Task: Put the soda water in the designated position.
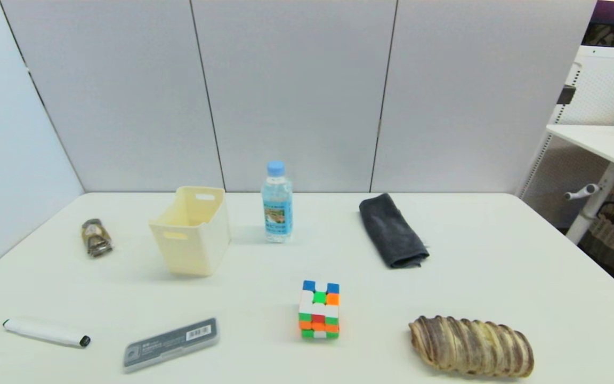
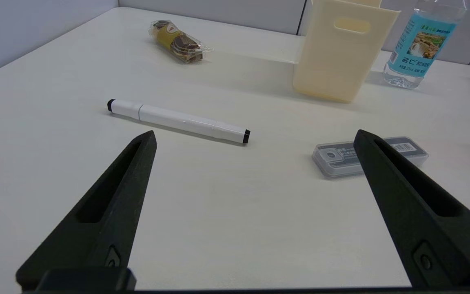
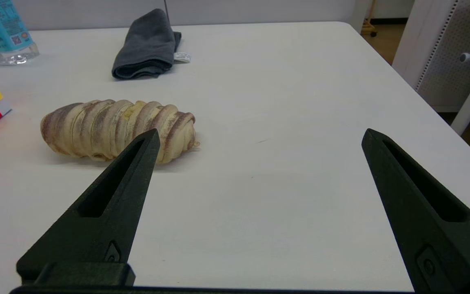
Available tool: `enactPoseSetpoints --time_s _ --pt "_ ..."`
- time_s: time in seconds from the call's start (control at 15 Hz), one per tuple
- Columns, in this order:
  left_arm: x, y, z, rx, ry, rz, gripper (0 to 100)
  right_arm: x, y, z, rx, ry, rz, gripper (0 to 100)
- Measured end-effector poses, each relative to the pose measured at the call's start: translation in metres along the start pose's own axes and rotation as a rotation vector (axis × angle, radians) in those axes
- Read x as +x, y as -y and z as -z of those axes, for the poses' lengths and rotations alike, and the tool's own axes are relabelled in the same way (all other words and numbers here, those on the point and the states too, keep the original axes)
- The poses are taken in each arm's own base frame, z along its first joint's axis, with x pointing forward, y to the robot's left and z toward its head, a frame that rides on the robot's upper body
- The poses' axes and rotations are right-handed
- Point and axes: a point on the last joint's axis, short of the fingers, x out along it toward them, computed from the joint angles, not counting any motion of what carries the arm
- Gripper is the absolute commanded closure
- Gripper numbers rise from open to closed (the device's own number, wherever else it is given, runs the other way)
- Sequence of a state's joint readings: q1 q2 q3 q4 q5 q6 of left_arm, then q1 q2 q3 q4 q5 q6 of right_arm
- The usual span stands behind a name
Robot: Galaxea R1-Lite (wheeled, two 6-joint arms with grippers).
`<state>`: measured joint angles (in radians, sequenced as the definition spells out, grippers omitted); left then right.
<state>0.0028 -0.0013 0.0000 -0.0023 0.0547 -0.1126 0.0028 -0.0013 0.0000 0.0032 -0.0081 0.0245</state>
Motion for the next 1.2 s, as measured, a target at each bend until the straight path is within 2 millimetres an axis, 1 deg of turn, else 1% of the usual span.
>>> enactPoseSetpoints --time_s 1.0,1.2 --pt "0.0000 0.0000 0.0000 0.000 0.000 0.000 0 0.0000 0.0000 0.0000 0.000 0.000 0.000 0" --pt "0.0000 0.0000 0.0003 0.044 -0.003 0.002 0 0.0000 0.0000 0.0000 0.000 0.000 -0.001 0"
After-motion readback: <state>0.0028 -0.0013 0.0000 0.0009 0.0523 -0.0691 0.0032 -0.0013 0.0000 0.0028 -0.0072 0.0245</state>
